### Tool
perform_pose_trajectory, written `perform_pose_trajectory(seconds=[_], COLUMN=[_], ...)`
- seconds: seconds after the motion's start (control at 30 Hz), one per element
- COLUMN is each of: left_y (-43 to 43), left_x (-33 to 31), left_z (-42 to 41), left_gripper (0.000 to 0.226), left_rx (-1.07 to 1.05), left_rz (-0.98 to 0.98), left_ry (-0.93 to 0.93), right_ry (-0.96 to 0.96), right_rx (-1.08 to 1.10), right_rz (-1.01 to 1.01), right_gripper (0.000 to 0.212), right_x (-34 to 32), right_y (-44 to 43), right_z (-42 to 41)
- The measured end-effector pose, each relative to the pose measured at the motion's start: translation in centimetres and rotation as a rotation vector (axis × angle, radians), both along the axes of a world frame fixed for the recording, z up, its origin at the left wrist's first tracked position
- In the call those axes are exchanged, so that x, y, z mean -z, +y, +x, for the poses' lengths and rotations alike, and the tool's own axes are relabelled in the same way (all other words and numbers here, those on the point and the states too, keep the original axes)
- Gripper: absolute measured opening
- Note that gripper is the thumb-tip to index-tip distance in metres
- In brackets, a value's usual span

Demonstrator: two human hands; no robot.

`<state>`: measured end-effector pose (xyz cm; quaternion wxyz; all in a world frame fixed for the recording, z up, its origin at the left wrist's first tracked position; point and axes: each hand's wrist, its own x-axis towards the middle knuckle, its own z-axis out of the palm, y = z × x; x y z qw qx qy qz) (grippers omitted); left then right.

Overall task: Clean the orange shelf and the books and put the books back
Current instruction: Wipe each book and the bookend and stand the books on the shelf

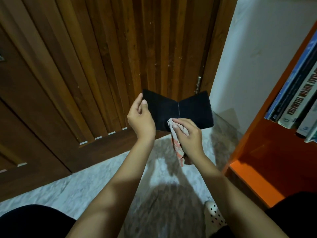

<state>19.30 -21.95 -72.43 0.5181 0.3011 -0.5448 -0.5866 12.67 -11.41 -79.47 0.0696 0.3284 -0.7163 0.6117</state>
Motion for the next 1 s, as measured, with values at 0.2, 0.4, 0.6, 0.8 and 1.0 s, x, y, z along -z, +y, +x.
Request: perform_pose_trajectory(seconds=[0.2,0.4,0.6,0.8,1.0], left_y=[0.5,1.7,1.2,-0.2,-1.6], left_x=[-0.3,-1.3,-2.3,-1.9,-0.1], left_z=[0.0,0.5,0.4,0.0,1.2], left_gripper=[0.035,0.037,0.037,0.048,0.053], left_rx=[0.069,0.157,0.26,0.307,0.387], left_rz=[0.195,0.189,0.016,-0.359,-0.534], left_ry=[0.031,0.033,-0.051,-0.291,-0.243], right_ry=[0.276,0.481,0.55,0.149,-0.312], right_rx=[-0.086,0.109,0.19,0.066,-0.206], right_rz=[0.109,0.108,0.023,-0.179,-0.284], right_gripper=[0.04,0.031,0.027,0.023,0.021], right_x=[0.8,1.0,-0.5,-3.1,-6.1], right_y=[-0.4,-0.9,-0.9,-0.6,1.6], right_z=[0.5,0.9,1.3,1.2,-0.2])
